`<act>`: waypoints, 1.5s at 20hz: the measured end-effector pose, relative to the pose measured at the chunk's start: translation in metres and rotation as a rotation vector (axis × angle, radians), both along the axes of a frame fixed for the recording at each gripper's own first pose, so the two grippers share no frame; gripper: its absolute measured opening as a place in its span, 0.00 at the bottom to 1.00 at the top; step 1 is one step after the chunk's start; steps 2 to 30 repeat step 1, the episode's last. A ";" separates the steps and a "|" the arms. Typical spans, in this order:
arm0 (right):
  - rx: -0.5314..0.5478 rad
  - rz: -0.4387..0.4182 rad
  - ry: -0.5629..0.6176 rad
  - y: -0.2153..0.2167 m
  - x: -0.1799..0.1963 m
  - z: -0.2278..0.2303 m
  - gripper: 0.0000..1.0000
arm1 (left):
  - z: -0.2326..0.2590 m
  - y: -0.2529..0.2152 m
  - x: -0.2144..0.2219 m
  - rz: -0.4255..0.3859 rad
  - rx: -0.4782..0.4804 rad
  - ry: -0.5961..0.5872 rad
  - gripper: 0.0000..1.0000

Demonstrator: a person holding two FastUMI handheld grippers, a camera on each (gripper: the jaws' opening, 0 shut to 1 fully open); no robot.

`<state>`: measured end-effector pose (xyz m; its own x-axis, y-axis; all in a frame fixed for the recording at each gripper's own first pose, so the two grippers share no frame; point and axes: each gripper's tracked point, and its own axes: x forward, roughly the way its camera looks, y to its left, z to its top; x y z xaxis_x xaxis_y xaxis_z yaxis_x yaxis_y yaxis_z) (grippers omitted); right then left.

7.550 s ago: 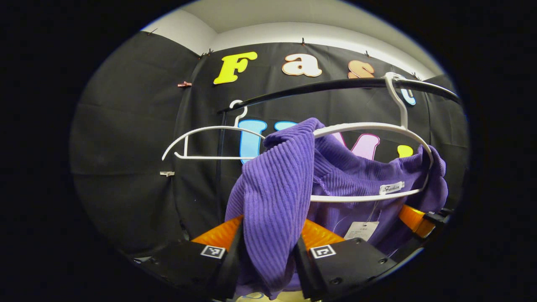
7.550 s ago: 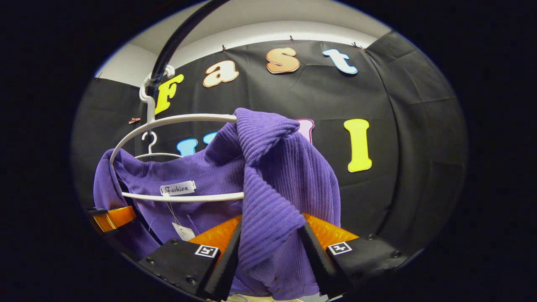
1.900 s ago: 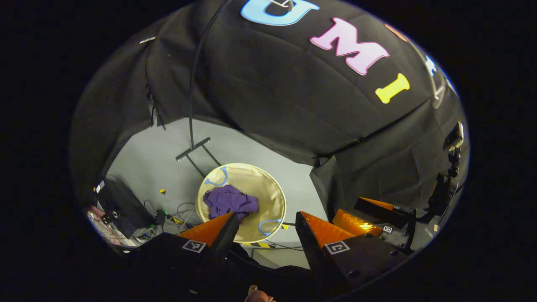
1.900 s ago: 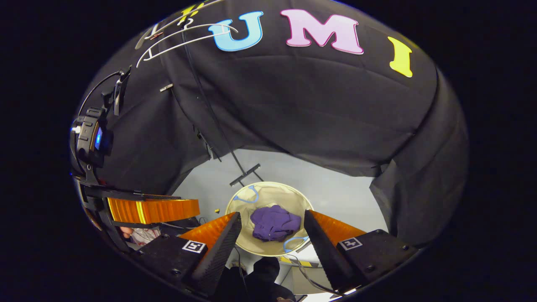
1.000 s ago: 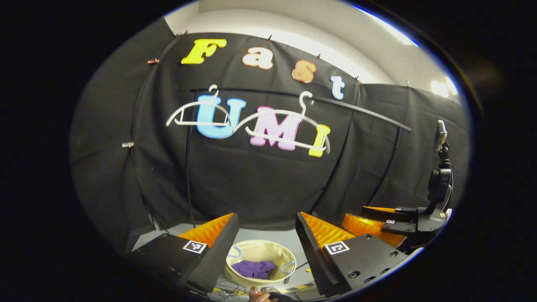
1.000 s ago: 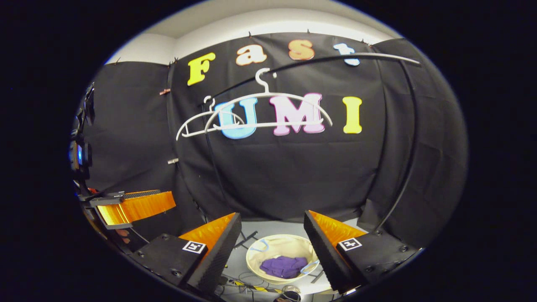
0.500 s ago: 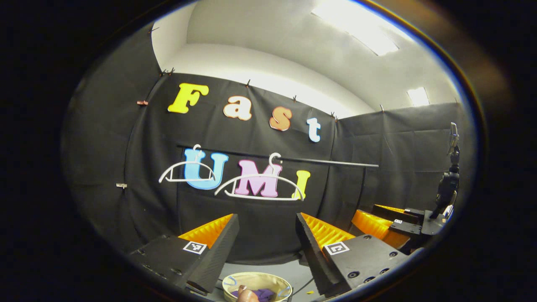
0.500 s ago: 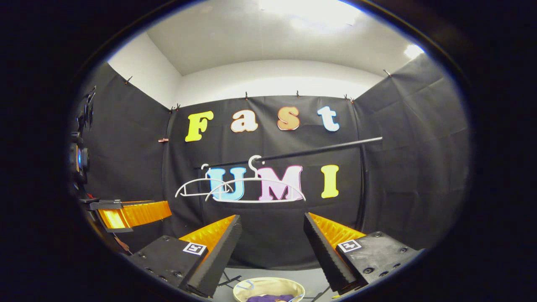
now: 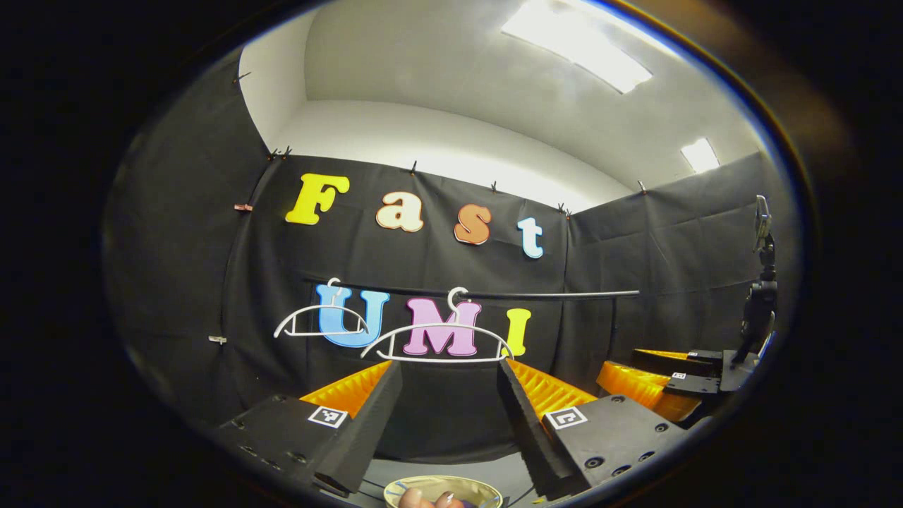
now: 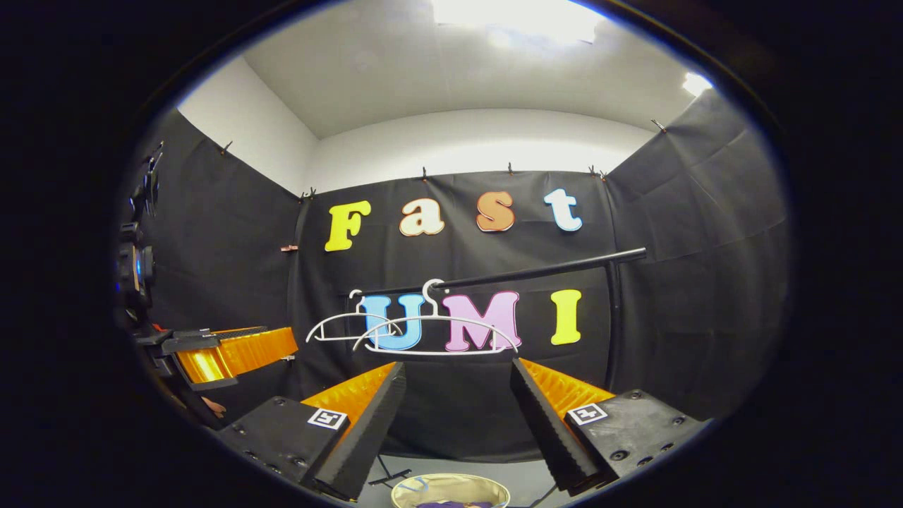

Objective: Grasp the clothes on the hanger with both hands and then place them into the laundry hamper below.

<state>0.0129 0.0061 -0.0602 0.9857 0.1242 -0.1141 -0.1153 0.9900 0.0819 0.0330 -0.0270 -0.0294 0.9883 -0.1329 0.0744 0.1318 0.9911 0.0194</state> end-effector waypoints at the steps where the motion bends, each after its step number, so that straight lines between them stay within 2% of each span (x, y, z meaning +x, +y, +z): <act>1: -0.005 0.001 -0.005 -0.002 0.002 0.001 0.98 | 0.003 -0.001 -0.001 0.005 -0.001 -0.009 0.86; 30: -0.005 0.001 -0.005 -0.002 0.002 0.001 0.98 | 0.003 -0.001 -0.001 0.005 -0.001 -0.009 0.86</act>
